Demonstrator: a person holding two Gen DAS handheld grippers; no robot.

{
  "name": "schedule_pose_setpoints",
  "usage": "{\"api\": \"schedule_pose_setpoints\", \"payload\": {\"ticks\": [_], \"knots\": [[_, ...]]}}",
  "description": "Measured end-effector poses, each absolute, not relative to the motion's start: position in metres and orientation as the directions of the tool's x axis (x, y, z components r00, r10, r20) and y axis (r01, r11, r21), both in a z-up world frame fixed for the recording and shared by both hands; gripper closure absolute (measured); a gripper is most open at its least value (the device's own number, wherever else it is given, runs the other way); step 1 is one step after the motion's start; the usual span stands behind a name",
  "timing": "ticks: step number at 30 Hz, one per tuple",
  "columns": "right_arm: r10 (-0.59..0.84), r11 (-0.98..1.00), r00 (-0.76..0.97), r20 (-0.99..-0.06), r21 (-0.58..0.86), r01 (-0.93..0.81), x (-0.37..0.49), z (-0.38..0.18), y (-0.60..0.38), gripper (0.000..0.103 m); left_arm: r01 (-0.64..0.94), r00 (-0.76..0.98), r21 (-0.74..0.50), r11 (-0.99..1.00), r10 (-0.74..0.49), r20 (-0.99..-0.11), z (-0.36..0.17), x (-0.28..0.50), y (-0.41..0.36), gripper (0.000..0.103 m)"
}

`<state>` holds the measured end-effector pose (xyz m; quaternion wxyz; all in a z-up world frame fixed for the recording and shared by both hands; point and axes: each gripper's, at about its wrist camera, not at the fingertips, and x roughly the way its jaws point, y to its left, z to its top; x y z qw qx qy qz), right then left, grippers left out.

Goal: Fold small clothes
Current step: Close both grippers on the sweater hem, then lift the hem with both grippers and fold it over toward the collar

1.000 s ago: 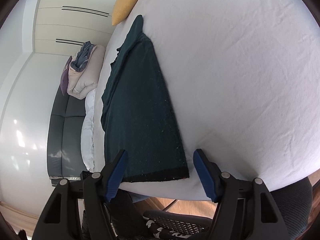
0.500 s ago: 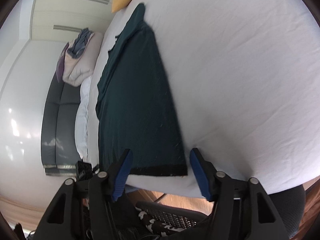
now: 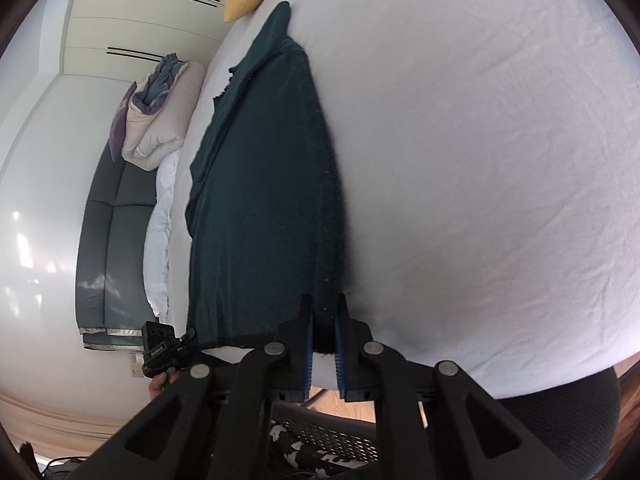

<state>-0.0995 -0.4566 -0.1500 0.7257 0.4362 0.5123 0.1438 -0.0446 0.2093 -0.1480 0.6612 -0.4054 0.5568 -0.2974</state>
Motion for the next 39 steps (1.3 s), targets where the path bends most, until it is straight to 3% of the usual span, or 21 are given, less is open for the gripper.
{"api": "schedule_pose_setpoints", "payload": {"ticks": [17,39], "knots": [[0.681,0.481,0.584,-0.443,0.871,0.099,-0.024,-0.085,-0.441,0.093,-0.001,0.393,-0.959,0.282,-0.882,-0.260,-0.089,0.005,0.221,0.098],[0.592,0.555,0.659,-0.465,0.828,0.086,0.165,-0.067,-0.446,0.093,0.034,0.478,-0.952,0.304,-0.841,-0.252,-0.054,0.216,0.212,0.098]]}}
